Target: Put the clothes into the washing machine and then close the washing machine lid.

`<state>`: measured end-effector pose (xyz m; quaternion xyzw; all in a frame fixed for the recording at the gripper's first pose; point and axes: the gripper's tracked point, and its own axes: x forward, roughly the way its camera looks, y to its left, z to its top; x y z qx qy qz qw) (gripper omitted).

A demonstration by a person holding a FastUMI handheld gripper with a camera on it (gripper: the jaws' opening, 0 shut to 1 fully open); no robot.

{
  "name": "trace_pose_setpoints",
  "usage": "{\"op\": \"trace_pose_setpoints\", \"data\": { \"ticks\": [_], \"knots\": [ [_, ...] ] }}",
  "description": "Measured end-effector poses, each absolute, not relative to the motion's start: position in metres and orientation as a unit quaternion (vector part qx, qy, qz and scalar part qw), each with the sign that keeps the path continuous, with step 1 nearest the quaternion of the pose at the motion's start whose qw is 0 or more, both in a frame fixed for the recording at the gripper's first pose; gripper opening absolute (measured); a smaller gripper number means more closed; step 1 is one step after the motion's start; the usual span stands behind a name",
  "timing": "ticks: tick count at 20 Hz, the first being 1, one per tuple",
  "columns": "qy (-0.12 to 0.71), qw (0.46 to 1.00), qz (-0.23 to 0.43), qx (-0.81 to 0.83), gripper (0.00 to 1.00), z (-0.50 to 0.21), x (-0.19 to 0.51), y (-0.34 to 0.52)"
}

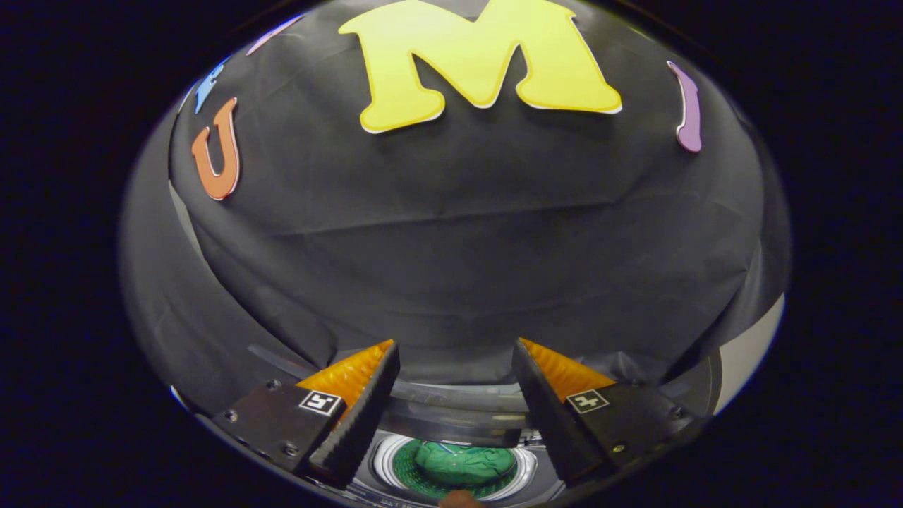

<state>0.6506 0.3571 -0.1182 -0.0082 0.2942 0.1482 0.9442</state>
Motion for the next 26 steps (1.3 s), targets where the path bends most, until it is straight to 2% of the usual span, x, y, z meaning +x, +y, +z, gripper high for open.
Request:
{"op": "trace_pose_setpoints", "data": {
  "ticks": [13, 26],
  "knots": [
    [0.231, 0.959, 0.163, -0.017, 1.00, -0.116, 0.624, 0.354],
    [0.213, 0.962, 0.170, -0.019, 1.00, -0.124, 0.584, 0.349]
  ]
}}
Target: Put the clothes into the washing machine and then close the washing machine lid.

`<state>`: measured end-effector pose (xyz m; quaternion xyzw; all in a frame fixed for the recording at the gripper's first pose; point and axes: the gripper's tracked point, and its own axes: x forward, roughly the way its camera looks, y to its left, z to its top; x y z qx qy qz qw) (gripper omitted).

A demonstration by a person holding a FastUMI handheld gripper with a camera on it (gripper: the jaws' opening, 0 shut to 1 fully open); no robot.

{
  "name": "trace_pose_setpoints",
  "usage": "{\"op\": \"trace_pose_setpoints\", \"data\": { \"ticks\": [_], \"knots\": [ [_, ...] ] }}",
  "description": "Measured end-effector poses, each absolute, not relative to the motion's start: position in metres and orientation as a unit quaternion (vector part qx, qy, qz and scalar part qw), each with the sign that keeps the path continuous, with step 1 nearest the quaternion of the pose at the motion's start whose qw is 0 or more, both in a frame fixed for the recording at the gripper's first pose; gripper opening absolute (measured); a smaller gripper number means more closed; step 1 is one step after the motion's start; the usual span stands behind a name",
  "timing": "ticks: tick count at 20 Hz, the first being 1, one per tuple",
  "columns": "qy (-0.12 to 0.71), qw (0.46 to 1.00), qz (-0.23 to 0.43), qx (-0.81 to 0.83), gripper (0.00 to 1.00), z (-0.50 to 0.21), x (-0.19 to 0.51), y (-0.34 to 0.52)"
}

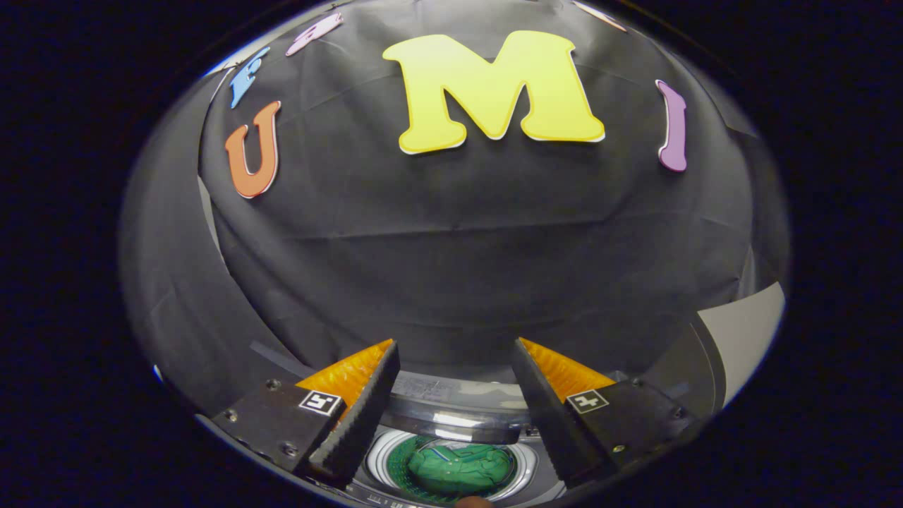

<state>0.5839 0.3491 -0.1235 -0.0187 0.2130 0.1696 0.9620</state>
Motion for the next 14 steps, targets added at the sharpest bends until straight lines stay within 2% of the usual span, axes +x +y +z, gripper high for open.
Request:
{"op": "trace_pose_setpoints", "data": {
  "ticks": [9, 14],
  "knots": [
    [0.212, 0.960, 0.182, -0.018, 1.00, -0.137, 0.550, 0.345],
    [0.224, 0.957, 0.187, -0.008, 1.00, -0.164, 0.505, 0.337]
  ]
}}
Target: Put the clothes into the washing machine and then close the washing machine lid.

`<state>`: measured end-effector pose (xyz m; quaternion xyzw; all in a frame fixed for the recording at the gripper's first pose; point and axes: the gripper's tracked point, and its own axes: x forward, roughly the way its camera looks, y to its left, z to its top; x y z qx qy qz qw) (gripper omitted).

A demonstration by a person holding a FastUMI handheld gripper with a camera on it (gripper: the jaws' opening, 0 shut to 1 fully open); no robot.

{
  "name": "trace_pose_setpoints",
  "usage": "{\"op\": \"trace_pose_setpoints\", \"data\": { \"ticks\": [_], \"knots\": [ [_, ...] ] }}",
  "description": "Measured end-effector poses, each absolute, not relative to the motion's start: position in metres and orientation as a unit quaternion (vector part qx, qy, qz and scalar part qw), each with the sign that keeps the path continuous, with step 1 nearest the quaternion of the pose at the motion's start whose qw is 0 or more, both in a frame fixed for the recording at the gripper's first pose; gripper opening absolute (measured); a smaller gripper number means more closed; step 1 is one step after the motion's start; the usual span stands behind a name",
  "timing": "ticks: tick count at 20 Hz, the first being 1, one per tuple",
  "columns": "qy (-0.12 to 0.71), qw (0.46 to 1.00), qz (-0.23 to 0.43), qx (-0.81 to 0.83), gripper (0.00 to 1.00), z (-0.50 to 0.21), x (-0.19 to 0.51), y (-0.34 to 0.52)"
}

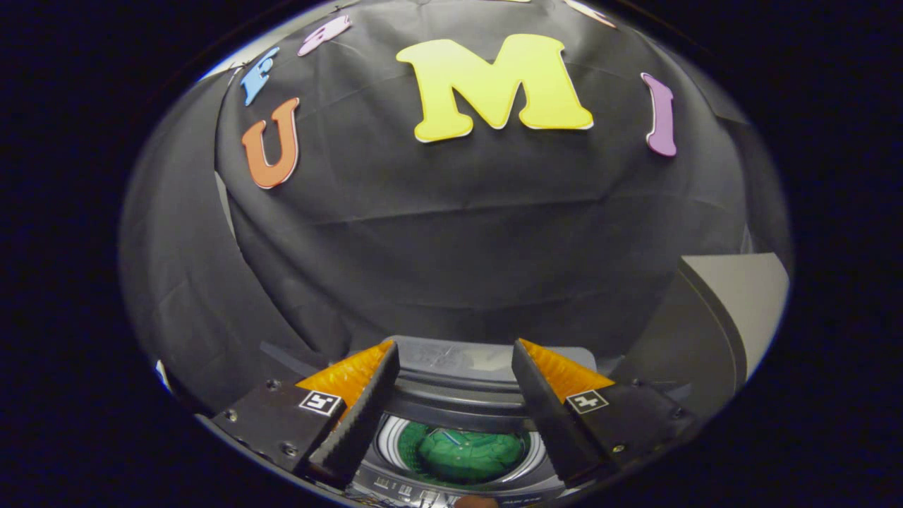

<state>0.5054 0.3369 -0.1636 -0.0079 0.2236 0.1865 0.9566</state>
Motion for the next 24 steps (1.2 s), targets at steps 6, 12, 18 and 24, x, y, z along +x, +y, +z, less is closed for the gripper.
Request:
{"op": "trace_pose_setpoints", "data": {
  "ticks": [6, 12, 18, 24],
  "knots": [
    [0.210, 0.954, 0.212, -0.009, 1.00, -0.176, 0.461, 0.329],
    [0.164, 0.961, 0.224, -0.006, 1.00, -0.127, 0.427, 0.313],
    [0.073, 0.975, 0.211, -0.013, 1.00, -0.059, 0.337, 0.250],
    [0.011, 0.990, 0.139, -0.025, 1.00, -0.011, 0.200, 0.134]
  ]
}}
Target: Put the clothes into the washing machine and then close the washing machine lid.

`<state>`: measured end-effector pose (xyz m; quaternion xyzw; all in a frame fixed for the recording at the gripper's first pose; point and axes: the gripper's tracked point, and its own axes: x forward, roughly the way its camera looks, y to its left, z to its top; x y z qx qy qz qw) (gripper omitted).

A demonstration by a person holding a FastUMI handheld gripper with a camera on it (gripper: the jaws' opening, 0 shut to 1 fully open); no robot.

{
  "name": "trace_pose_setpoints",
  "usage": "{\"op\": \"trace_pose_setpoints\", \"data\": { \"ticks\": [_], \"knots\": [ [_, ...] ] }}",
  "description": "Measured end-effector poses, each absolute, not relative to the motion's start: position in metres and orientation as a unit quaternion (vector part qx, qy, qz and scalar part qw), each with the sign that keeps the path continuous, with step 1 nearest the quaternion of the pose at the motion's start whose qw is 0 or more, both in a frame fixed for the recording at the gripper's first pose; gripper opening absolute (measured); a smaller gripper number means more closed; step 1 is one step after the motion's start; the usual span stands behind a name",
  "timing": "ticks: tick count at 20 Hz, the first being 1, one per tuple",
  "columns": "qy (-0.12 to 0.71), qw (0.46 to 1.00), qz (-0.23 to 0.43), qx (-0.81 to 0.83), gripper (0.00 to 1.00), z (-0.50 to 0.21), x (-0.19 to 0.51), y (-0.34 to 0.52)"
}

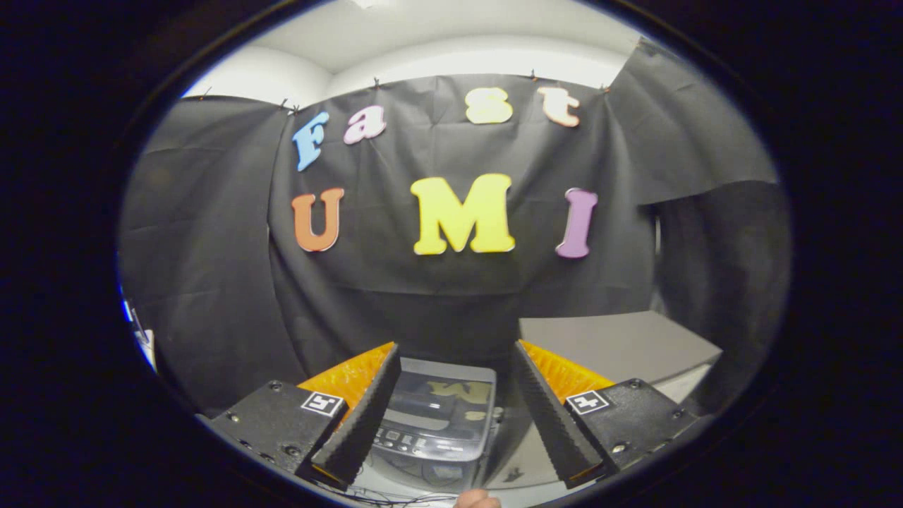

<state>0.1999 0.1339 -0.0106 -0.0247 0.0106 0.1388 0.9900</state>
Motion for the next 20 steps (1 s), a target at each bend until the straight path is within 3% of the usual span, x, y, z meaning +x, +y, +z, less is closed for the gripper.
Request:
{"op": "trace_pose_setpoints", "data": {
  "ticks": [7, 20],
  "knots": [
    [-0.011, 0.998, 0.059, 0.004, 1.00, 0.011, 0.074, 0.019],
    [-0.015, 0.997, 0.081, -0.011, 1.00, 0.014, -0.014, -0.057]
  ]
}}
